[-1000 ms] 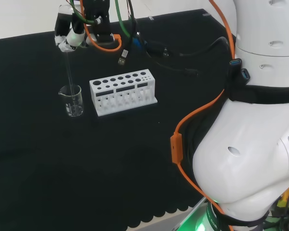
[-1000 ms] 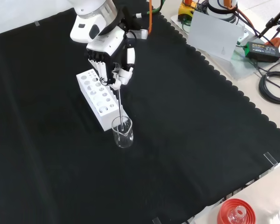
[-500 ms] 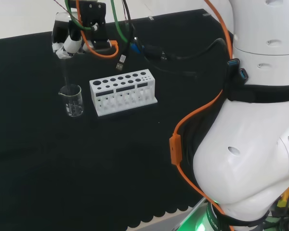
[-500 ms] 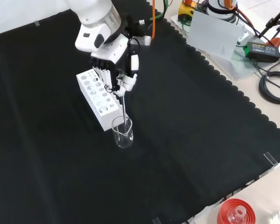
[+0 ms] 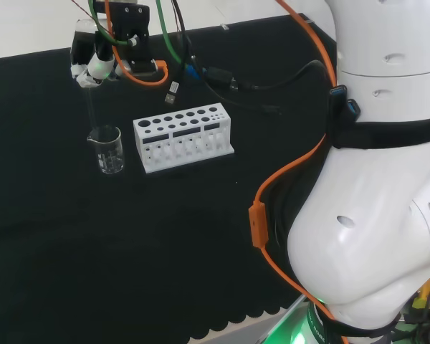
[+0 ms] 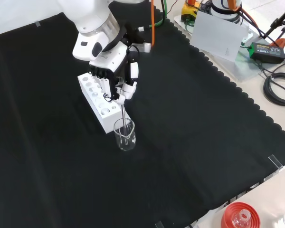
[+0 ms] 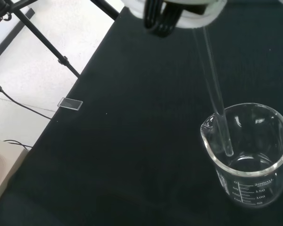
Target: Stir in the beaker to the left of the white test tube rack with the glass rod.
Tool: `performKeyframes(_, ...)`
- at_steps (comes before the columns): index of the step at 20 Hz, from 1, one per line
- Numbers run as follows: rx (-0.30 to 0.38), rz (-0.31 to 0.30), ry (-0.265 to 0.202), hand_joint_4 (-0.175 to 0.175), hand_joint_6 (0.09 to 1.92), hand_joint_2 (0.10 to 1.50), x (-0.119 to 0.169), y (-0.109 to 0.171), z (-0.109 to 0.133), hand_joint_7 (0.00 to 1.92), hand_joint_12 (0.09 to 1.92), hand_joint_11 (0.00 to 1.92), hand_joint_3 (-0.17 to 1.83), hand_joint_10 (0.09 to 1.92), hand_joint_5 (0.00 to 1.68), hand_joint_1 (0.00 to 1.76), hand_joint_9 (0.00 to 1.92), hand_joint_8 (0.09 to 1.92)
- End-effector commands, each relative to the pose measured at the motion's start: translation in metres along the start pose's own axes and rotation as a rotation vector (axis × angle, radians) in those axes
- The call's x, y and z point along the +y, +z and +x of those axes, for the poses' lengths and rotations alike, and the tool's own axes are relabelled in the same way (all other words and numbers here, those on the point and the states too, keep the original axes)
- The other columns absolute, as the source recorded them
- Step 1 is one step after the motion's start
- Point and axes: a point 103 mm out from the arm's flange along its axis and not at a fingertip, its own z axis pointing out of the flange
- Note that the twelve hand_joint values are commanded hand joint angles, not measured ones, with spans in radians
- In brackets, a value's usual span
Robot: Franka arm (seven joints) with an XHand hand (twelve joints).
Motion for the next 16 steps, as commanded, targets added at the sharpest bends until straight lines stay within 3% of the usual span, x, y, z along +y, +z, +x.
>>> performKeyframes(1, 0.008, 0.015, 0.011, -0.175, 0.73, 0.79, 0.005, -0.003, -0.009, 1.2, 0.71, 1.62, 0.54, 0.56, 1.05, 1.3, 1.77, 1.03)
performKeyframes(8, 0.02, -0.002, 0.034, -0.175, 0.73, 0.79, -0.002, -0.014, -0.045, 1.2, 0.71, 1.62, 0.54, 0.56, 1.05, 1.3, 1.77, 1.03)
performKeyframes(16, 0.027, -0.006, 0.054, -0.175, 0.73, 0.79, -0.019, -0.015, -0.061, 1.2, 0.72, 1.62, 0.54, 0.56, 1.05, 1.3, 1.76, 1.04)
